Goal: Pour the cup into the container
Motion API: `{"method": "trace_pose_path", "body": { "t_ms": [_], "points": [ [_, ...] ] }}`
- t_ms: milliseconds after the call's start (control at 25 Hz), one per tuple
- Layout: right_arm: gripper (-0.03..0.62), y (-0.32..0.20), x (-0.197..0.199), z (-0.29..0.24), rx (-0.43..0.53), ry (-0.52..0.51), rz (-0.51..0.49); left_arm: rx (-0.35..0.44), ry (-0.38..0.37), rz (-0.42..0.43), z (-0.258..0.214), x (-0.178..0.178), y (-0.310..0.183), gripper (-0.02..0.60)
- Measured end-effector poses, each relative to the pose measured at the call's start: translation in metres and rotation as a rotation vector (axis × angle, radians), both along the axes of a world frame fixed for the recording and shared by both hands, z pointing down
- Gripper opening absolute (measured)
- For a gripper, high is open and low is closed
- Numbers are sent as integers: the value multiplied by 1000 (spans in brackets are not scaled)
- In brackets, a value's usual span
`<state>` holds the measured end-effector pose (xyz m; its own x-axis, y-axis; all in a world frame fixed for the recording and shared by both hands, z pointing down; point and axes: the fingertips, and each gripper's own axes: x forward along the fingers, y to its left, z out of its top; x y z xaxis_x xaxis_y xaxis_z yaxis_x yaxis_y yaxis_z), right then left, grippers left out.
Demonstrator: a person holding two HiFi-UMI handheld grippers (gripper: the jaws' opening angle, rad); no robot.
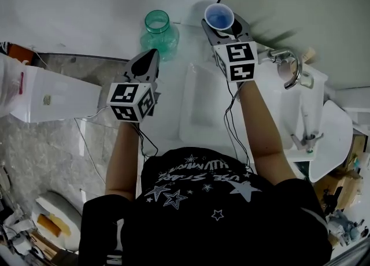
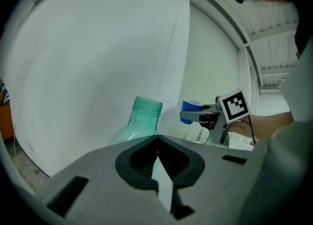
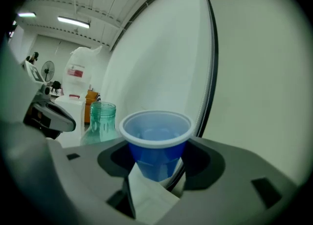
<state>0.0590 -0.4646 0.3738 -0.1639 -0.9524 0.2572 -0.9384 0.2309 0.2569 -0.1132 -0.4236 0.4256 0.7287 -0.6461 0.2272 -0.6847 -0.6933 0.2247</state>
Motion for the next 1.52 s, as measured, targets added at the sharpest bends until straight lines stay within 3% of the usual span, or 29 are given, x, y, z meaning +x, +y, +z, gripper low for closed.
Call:
{"method": "trace_pose_path", "body": {
  "t_ms": [400,640,1160,1520],
  "points": [
    [268,38,61,53,-36,-57,158,-17,-27,105,16,42,17,11],
    [268,60,100,92,-68,-36,223,-35,-41,129,27,59,23,11],
    [270,81,139,147,-110,-79,325,-94,-83,219,58,95,44,11],
    [270,84,155,171,-131,-113,375,-126,-109,246,73,101,52,11]
  ]
}}
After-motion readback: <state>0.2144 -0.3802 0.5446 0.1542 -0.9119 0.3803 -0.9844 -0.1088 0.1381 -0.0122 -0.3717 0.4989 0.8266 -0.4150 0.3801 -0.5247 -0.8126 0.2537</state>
